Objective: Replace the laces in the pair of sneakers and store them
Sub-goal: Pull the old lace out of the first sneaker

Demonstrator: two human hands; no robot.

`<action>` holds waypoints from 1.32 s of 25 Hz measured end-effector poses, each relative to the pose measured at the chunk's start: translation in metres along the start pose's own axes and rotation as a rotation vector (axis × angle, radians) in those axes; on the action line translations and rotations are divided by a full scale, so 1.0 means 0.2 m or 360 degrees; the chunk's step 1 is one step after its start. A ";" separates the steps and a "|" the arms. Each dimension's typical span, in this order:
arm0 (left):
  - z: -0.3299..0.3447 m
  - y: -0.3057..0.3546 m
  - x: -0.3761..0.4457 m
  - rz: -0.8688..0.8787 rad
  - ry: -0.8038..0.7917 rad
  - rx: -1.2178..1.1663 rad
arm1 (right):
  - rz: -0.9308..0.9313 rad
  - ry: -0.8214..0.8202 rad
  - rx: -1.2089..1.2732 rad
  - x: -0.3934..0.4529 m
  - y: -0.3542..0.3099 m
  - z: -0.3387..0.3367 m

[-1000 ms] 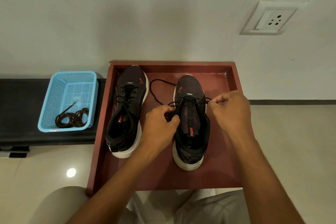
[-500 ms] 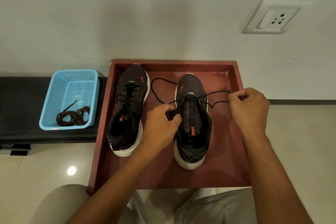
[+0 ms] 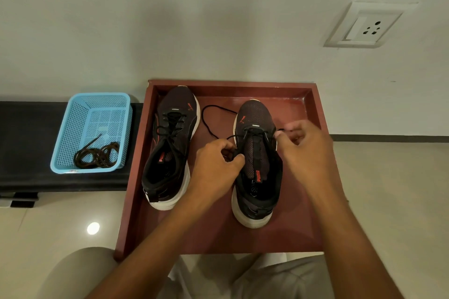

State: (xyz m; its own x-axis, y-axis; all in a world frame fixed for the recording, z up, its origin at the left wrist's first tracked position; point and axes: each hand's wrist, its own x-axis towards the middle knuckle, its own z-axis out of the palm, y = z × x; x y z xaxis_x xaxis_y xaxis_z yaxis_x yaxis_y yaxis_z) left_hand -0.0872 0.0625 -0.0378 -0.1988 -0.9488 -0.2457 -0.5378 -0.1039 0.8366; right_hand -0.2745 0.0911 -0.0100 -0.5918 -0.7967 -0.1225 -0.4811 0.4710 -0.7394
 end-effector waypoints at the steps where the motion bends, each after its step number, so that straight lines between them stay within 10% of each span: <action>1: 0.00 0.00 0.00 0.0000 -0.0002 0.0004 | -0.0013 -0.0100 -0.0019 -0.02 -0.01 0.04; 26: 0.21 0.22 0.30 0.0865 0.0069 0.1306 | 0.0429 -0.0443 0.0589 0.06 0.15 0.10; 33: 0.09 0.14 0.34 0.0508 0.0093 0.0613 | 0.0414 -0.0357 0.0519 0.05 0.13 0.11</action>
State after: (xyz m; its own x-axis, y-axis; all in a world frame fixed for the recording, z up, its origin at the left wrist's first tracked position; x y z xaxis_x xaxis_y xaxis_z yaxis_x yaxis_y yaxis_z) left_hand -0.1309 0.0012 -0.0401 -0.3623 -0.9316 0.0299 -0.7233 0.3013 0.6213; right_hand -0.2792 0.0870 -0.0448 -0.4940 -0.7471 -0.4448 -0.0859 0.5509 -0.8301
